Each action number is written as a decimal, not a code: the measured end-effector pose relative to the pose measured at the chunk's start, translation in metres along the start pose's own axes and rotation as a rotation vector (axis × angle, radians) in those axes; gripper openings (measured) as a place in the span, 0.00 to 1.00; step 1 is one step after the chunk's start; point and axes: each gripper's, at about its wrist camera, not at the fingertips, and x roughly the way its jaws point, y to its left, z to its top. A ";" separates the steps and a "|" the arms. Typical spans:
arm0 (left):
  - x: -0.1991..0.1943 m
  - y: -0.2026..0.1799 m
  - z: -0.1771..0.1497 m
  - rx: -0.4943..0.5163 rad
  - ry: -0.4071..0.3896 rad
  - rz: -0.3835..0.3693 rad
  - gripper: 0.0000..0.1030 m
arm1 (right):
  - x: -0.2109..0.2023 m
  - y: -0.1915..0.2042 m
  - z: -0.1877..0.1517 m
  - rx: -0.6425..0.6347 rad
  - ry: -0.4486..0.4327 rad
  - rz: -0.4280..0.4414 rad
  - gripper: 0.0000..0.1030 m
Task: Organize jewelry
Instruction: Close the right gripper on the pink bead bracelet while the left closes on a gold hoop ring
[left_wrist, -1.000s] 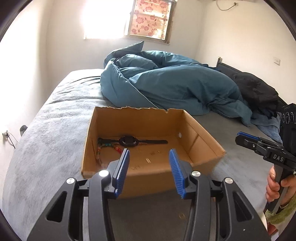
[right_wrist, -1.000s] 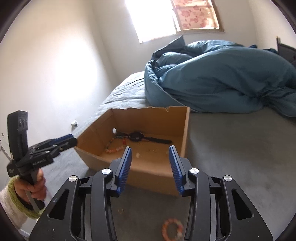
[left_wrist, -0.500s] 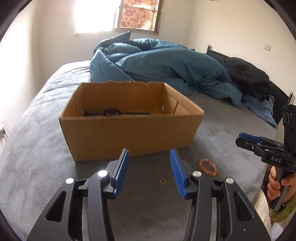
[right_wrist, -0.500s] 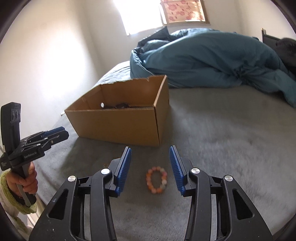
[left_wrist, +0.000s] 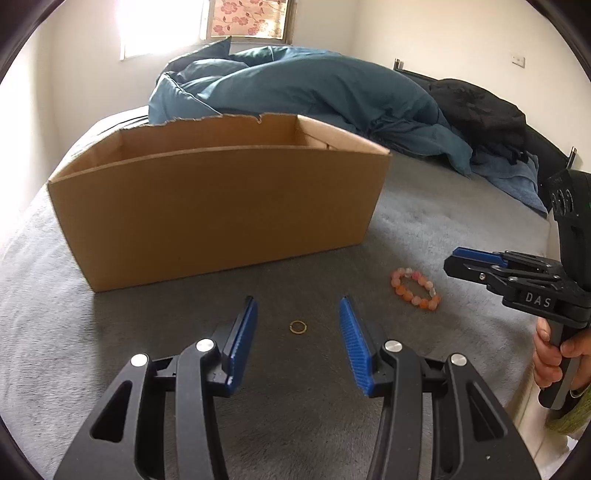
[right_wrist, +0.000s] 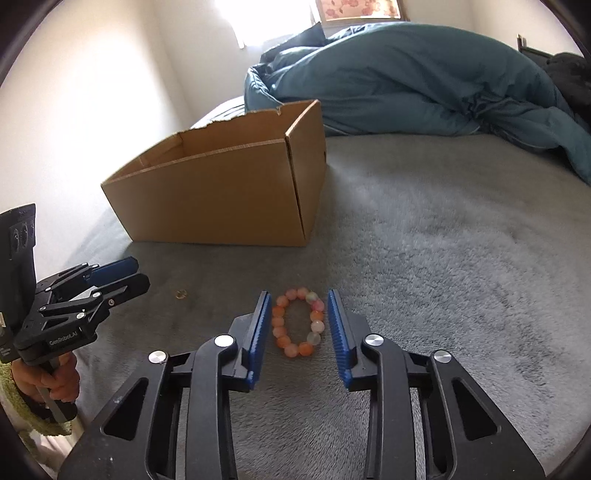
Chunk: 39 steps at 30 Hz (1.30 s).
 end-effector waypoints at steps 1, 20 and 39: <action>0.003 -0.001 0.000 0.002 0.002 -0.001 0.43 | 0.003 -0.001 -0.001 0.001 0.006 -0.001 0.26; 0.042 0.000 -0.009 0.005 0.083 0.010 0.29 | 0.034 0.000 -0.011 -0.034 0.056 -0.010 0.16; 0.051 0.007 -0.009 -0.026 0.118 0.005 0.23 | 0.041 -0.001 -0.015 -0.028 0.074 -0.025 0.12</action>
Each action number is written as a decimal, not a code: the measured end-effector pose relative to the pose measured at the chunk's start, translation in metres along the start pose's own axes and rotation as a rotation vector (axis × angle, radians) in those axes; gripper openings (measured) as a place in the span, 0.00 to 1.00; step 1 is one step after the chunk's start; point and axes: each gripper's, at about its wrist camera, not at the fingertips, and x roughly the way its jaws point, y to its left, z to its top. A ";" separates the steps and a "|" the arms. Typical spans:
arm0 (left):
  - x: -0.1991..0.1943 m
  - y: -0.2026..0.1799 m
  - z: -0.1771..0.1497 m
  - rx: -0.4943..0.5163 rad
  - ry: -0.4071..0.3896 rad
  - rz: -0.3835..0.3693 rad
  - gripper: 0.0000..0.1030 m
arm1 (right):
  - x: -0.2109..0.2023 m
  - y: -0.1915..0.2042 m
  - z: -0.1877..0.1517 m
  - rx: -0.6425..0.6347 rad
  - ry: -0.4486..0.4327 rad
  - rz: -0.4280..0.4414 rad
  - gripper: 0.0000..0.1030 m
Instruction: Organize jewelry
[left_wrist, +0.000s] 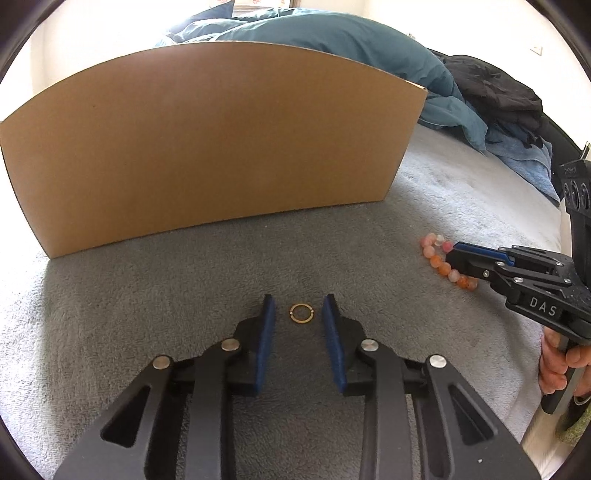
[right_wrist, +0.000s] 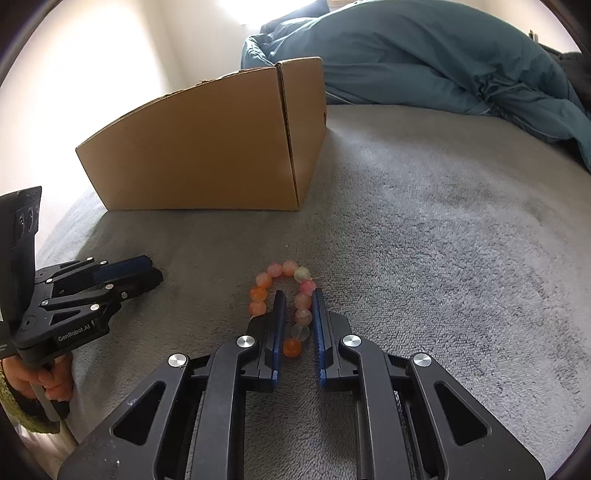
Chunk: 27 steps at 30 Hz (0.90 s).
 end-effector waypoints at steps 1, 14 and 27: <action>0.000 0.000 0.000 -0.001 -0.001 0.001 0.22 | 0.000 0.000 0.000 0.000 0.000 0.000 0.12; -0.004 0.001 -0.003 -0.010 -0.009 0.013 0.12 | 0.001 -0.001 -0.001 0.002 -0.003 -0.001 0.08; -0.012 0.001 0.001 -0.008 -0.014 0.008 0.12 | 0.001 -0.004 -0.002 0.005 -0.002 0.003 0.08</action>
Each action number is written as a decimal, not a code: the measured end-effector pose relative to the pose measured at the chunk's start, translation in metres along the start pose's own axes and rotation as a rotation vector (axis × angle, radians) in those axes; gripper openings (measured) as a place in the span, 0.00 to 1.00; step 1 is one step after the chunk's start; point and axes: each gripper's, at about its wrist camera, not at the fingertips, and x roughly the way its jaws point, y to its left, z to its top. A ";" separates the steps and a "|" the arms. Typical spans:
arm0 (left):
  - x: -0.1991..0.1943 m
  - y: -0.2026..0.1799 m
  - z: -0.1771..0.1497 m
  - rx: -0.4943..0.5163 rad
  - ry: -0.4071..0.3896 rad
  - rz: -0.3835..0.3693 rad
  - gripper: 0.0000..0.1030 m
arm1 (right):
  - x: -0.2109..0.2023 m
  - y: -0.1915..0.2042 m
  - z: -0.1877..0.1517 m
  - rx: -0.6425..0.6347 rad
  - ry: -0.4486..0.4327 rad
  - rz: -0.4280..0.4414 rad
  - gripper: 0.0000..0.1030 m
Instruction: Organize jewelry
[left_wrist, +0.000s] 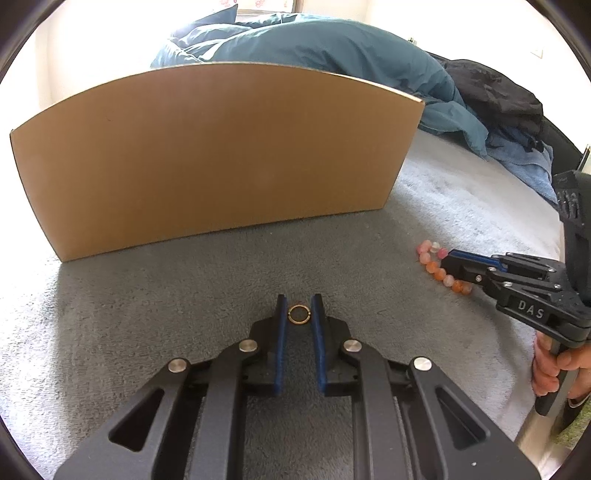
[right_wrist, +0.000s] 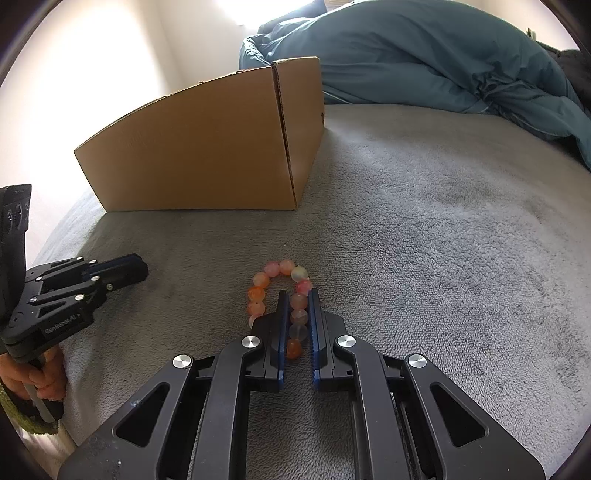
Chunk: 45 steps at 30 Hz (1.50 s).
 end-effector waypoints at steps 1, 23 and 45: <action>-0.001 0.001 -0.002 0.001 -0.001 -0.001 0.12 | 0.000 0.000 0.000 0.001 0.000 0.001 0.08; 0.015 -0.011 -0.002 0.051 0.038 0.027 0.13 | 0.000 -0.001 0.000 0.002 0.000 -0.001 0.08; -0.010 0.018 -0.007 -0.066 -0.010 -0.024 0.14 | 0.000 0.000 -0.002 0.007 0.000 0.001 0.08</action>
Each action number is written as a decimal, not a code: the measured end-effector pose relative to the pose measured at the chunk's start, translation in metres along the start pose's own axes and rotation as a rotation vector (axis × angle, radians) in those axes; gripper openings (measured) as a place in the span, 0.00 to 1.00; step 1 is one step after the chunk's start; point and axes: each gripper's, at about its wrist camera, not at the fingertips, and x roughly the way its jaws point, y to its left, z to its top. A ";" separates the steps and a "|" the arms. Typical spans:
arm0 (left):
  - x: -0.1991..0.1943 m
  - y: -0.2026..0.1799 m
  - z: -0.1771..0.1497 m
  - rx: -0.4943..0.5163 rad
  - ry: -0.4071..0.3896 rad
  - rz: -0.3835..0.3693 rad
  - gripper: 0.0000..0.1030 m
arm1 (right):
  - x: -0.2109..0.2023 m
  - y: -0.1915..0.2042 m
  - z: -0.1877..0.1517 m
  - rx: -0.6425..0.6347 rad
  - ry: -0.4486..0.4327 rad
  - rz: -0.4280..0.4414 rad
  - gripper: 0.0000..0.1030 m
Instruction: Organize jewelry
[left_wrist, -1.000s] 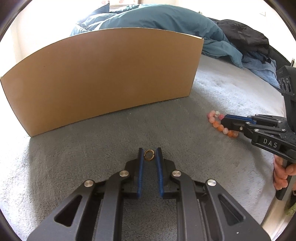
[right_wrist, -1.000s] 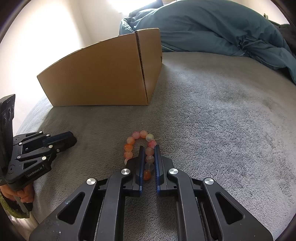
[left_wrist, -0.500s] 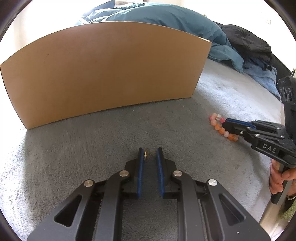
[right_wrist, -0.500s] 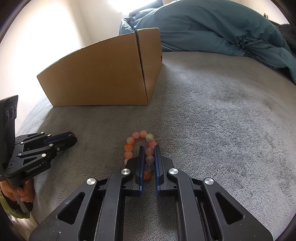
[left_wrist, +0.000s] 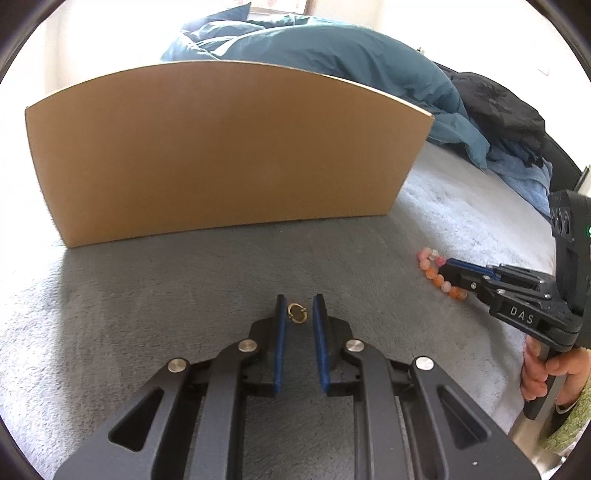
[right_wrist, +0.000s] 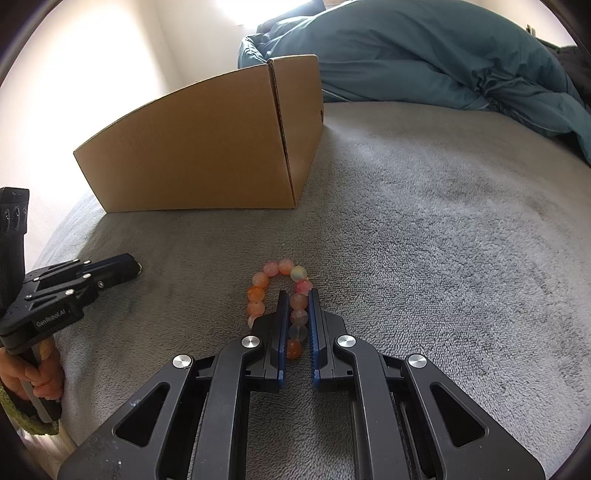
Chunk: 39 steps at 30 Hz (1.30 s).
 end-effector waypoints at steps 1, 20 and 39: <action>-0.002 0.001 -0.001 -0.007 -0.002 0.002 0.14 | 0.000 0.000 0.000 0.000 0.000 0.000 0.08; 0.011 -0.021 0.003 0.059 0.037 0.069 0.14 | 0.000 0.000 0.000 0.000 -0.001 0.000 0.08; 0.029 -0.036 0.008 0.076 0.028 0.115 0.12 | 0.000 0.000 0.000 0.001 -0.002 0.002 0.08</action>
